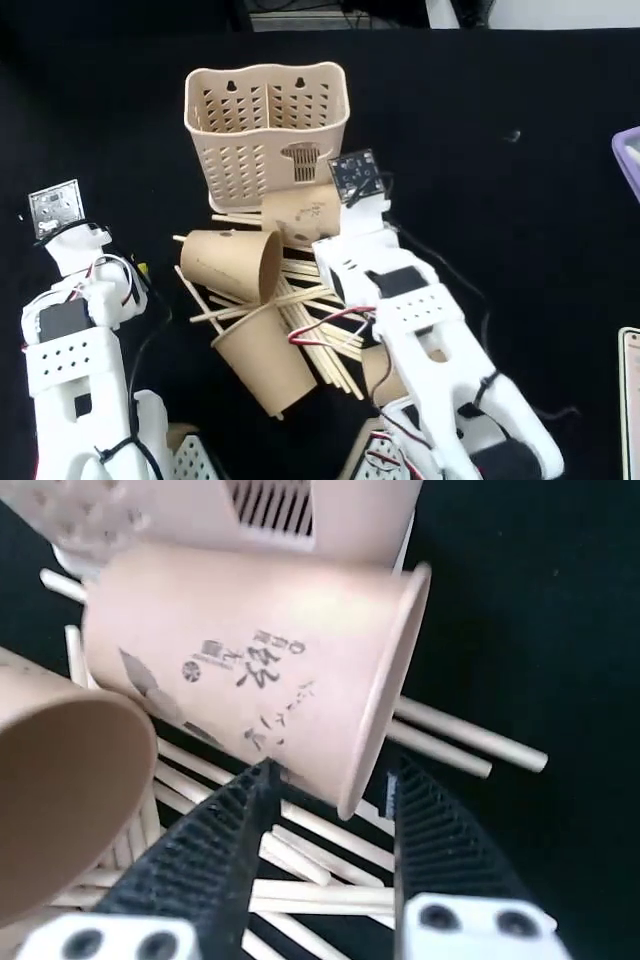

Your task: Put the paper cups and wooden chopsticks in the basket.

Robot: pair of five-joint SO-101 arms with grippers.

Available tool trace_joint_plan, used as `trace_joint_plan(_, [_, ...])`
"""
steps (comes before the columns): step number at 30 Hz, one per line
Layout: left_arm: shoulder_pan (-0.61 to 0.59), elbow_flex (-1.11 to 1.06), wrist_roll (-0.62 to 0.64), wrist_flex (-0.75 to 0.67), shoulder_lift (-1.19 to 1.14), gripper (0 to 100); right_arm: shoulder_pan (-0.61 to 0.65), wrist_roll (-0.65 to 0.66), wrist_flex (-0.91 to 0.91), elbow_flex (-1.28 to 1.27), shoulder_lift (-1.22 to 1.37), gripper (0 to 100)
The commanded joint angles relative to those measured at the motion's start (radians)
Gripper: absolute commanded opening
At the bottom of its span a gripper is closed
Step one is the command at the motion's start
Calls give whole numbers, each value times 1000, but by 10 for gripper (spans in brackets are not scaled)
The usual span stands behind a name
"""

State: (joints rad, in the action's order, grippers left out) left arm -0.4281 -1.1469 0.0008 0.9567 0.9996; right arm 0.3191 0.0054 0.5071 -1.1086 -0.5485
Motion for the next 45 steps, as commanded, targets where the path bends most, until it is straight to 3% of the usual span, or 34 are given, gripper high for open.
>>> trace_joint_plan(1, [-4,10,6,-15,6,199,-14,-3,-18,53,-1,172])
trace_joint_plan(7, [-4,10,6,-15,6,199,-20,-2,-21,2,-117,8])
trace_joint_plan(14, [-4,10,6,-15,6,199,-20,2,72,-91,-410,11])
trace_joint_plan(21, [-4,10,6,-15,6,199,-29,166,371,-15,-665,11])
trace_joint_plan(26, [-4,10,6,-15,6,199,-152,236,491,180,-699,11])
trace_joint_plan(30, [-4,10,6,-15,6,199,-178,255,569,469,-631,11])
trace_joint_plan(35, [-4,-2,6,-21,6,199,-101,272,651,881,-381,11])
trace_joint_plan(42, [-4,-93,9,-158,8,199,3,394,701,1412,70,11])
trace_joint_plan(45, [-4,-128,66,-218,8,199,25,422,724,1618,242,11])
